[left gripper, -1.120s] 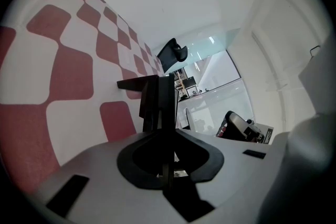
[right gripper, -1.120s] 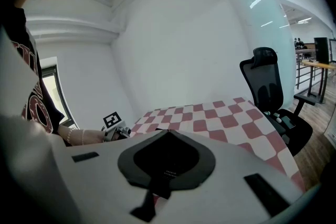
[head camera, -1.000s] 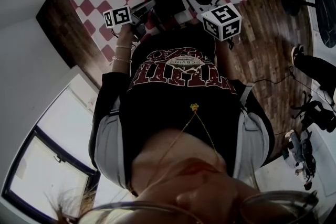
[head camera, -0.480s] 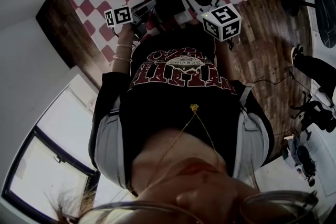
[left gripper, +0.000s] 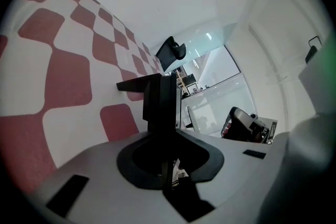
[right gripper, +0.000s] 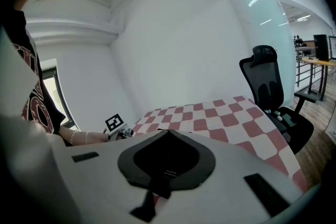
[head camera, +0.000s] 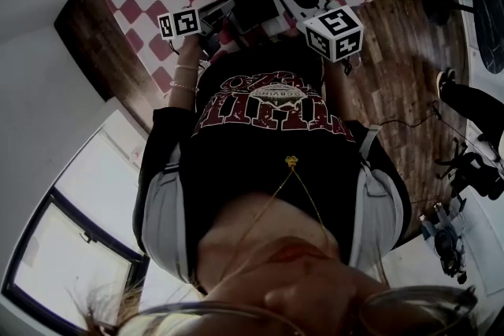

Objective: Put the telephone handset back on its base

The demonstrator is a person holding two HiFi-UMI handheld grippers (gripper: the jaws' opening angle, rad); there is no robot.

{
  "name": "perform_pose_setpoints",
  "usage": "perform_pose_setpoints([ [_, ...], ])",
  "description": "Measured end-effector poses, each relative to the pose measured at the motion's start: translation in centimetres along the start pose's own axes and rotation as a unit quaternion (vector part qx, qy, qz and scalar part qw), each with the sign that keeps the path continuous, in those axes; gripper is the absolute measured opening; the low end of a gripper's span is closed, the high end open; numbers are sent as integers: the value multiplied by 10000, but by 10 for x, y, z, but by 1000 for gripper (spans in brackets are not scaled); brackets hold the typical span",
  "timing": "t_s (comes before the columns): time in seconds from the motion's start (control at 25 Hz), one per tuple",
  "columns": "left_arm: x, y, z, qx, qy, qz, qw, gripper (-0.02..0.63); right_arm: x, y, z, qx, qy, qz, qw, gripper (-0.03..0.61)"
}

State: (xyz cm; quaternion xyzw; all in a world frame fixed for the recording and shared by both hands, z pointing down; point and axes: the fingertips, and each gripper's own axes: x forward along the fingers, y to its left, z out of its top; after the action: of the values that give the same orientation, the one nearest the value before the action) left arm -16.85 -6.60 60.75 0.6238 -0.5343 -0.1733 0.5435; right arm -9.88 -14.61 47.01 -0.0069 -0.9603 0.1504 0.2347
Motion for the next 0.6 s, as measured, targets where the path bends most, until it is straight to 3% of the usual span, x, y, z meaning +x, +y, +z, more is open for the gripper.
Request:
perform_pose_setpoints([
  [0.6,1,0,0,166,34,-57,9998,75,-1,1,1,83,-76,80,9999,20],
])
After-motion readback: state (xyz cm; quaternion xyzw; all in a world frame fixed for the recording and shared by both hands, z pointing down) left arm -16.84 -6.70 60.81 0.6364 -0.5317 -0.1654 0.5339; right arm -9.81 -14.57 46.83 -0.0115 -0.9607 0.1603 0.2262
